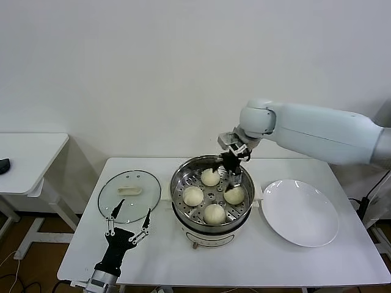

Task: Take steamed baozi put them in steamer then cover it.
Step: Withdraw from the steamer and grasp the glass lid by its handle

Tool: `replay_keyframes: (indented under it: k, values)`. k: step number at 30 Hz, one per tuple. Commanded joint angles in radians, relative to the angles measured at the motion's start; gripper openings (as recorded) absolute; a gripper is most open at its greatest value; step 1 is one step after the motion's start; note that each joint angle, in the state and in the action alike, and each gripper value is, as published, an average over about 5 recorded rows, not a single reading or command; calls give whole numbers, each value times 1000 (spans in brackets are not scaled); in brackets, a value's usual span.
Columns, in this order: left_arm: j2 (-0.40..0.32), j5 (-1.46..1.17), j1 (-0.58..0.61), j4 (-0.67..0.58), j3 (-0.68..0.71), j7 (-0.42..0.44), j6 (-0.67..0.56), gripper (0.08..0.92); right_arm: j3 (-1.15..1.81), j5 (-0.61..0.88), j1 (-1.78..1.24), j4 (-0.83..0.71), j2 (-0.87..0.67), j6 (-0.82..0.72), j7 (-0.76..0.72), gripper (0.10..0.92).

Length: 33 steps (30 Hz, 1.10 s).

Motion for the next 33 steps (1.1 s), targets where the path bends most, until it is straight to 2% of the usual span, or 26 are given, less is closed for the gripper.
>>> replay_keyframes:
  k: [1, 4, 7, 11, 14, 22, 28, 33]
  values:
    - [5, 3, -4, -6, 3, 0, 10, 823, 368, 43, -289, 212, -236, 140, 861, 823]
    - [4, 13, -4, -12, 3, -1, 21, 823, 532, -13, -476, 202, -254, 200, 1170, 823]
    - [2, 37, -5, -18, 4, -1, 23, 823, 689, -32, -647, 168, -248, 286, 1376, 823]
    - [-3, 58, -9, -26, 6, 0, 19, 823, 942, -41, -872, 137, -233, 364, 1507, 823]
    - [-3, 77, -18, -30, 5, -1, 20, 823, 1161, -45, -1075, 134, -221, 394, 1534, 823]
    - [13, 230, -56, -14, 3, -34, 50, 823, 1639, -122, -1555, 130, -128, 449, 1488, 823]
    - [40, 440, -112, 58, -17, -94, 54, 823, 1819, -160, -1808, 153, -28, 487, 1444, 823]
    - [76, 743, -153, 154, -59, -133, 124, 823, 1884, -179, -1933, 182, 49, 501, 1389, 823]
